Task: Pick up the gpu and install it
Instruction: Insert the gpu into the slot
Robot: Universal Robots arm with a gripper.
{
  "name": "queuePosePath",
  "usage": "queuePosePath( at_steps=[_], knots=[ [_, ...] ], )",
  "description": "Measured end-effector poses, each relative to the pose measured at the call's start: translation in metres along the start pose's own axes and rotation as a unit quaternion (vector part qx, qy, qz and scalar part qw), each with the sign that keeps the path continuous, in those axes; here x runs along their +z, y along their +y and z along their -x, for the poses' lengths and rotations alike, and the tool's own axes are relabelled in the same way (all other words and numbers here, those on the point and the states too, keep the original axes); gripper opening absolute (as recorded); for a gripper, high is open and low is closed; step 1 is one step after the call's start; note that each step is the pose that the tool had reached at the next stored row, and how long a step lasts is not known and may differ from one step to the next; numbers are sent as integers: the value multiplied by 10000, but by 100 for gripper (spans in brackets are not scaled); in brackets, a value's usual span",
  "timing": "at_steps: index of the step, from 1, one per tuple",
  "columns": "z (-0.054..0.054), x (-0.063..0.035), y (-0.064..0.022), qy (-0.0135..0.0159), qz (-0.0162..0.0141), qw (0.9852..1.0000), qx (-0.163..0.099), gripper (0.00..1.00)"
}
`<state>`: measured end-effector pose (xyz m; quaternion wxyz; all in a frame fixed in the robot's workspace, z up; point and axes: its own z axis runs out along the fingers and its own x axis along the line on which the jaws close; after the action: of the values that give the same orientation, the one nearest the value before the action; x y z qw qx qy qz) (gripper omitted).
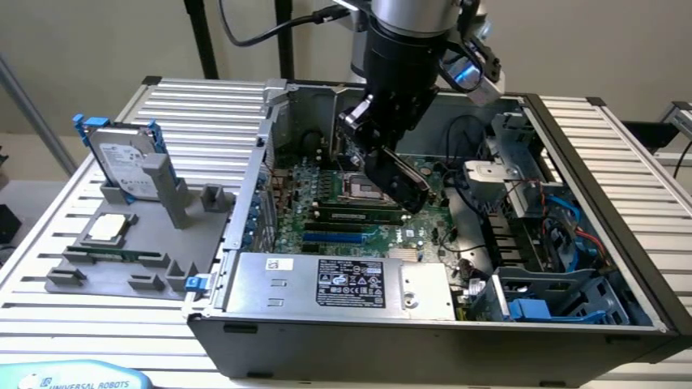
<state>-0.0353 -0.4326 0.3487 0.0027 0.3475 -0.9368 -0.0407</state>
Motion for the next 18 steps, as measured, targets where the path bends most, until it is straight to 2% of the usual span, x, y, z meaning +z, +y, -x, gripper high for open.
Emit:
queuePosePath(
  at_steps=[4, 9, 14, 18],
  knots=[
    [-1, 33, -3, 23, 5, 9993, -362, 27],
    [-2, 74, -6, 55, 12, 9966, -818, 27],
    [-3, 114, -9, 90, 23, 9919, -1266, 27],
    [-3, 145, -11, 118, 31, 9867, -1623, 27]
  ],
)
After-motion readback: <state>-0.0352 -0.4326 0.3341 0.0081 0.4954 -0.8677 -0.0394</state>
